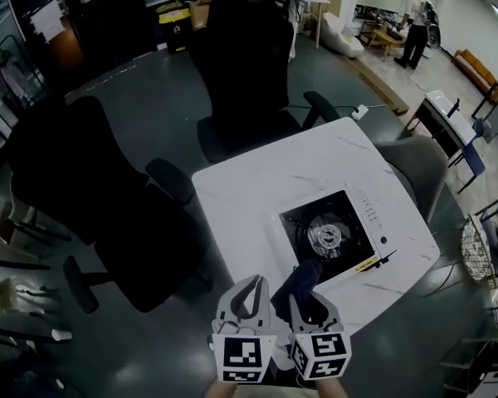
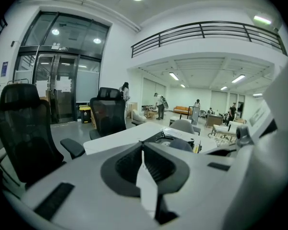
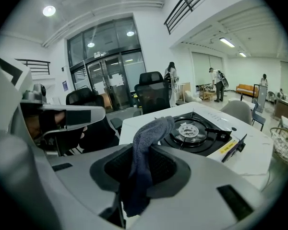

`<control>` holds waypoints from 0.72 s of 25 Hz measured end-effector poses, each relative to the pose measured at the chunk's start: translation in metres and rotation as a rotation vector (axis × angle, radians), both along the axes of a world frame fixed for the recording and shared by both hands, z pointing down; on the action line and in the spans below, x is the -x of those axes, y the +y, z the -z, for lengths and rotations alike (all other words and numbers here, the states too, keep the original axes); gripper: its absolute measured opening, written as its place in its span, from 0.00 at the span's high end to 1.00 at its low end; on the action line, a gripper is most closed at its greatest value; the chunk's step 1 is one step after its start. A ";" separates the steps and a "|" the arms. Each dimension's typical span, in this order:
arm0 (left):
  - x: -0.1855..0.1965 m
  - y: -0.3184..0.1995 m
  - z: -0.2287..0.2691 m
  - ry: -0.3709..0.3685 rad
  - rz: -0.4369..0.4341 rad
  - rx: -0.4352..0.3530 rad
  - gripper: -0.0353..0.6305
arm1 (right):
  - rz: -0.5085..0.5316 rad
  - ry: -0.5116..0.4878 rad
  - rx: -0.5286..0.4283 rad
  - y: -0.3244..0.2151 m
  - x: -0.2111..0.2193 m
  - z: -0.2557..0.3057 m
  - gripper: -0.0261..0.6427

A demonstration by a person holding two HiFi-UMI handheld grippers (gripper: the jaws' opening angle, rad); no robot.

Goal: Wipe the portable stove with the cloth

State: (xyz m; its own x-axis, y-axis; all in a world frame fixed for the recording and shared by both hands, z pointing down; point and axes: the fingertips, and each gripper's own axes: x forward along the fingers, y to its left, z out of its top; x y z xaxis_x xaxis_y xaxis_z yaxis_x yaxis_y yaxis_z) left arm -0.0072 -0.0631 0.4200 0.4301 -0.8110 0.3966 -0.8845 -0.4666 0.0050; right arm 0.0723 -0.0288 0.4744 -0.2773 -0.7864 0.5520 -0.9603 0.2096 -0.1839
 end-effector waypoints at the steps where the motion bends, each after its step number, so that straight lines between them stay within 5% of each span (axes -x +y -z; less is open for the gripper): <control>1: -0.001 -0.001 -0.002 -0.002 0.005 0.005 0.91 | 0.012 0.004 0.011 -0.001 0.000 -0.004 0.82; 18: -0.005 -0.013 -0.029 -0.003 0.086 0.088 0.91 | 0.047 0.100 0.196 0.002 -0.020 -0.060 0.82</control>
State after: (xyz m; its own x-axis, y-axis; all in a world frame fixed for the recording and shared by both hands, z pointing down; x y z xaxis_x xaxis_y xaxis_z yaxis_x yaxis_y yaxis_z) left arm -0.0026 -0.0763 0.4492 0.3586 -0.8071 0.4689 -0.9214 -0.3865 0.0394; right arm 0.0919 -0.0268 0.5340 -0.2470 -0.6490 0.7196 -0.9660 0.2237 -0.1297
